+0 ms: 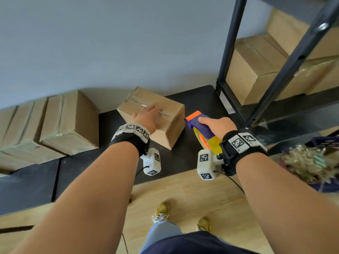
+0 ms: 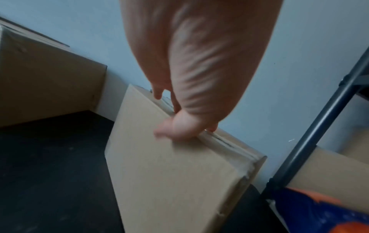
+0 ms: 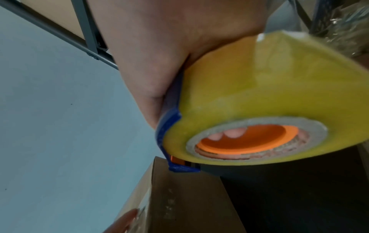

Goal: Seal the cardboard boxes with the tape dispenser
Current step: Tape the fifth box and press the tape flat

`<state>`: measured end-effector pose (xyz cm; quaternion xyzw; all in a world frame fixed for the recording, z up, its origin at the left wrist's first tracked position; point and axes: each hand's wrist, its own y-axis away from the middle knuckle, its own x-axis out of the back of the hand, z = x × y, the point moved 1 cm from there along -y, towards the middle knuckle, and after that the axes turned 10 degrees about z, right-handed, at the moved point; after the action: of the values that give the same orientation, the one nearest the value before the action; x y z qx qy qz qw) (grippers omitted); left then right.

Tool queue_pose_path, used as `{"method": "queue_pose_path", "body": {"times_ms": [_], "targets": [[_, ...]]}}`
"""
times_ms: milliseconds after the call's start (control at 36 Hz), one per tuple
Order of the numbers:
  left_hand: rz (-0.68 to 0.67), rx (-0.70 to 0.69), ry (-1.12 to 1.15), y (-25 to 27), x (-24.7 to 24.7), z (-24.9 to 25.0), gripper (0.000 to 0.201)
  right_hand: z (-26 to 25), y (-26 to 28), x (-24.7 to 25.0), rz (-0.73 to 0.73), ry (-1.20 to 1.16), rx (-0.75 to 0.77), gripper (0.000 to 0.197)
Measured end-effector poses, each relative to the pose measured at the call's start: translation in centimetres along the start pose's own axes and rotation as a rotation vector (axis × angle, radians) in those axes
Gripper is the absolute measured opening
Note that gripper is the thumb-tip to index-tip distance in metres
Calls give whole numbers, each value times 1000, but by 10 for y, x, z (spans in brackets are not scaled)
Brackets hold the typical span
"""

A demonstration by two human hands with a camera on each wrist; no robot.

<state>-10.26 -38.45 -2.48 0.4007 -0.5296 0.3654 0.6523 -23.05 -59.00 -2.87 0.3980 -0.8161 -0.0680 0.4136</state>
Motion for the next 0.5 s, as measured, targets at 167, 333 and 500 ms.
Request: {"method": "queue_pose_path", "body": {"times_ms": [167,333,500], "targets": [[32,-42,-120,10,-4,-3,80,-6,3,7,7,-40,11,67],[96,62,-167,16,-4,15,75,-12,5,22,46,-138,47,65],[199,177,-175,15,-16,39,68,-16,7,38,76,-220,70,67]]}}
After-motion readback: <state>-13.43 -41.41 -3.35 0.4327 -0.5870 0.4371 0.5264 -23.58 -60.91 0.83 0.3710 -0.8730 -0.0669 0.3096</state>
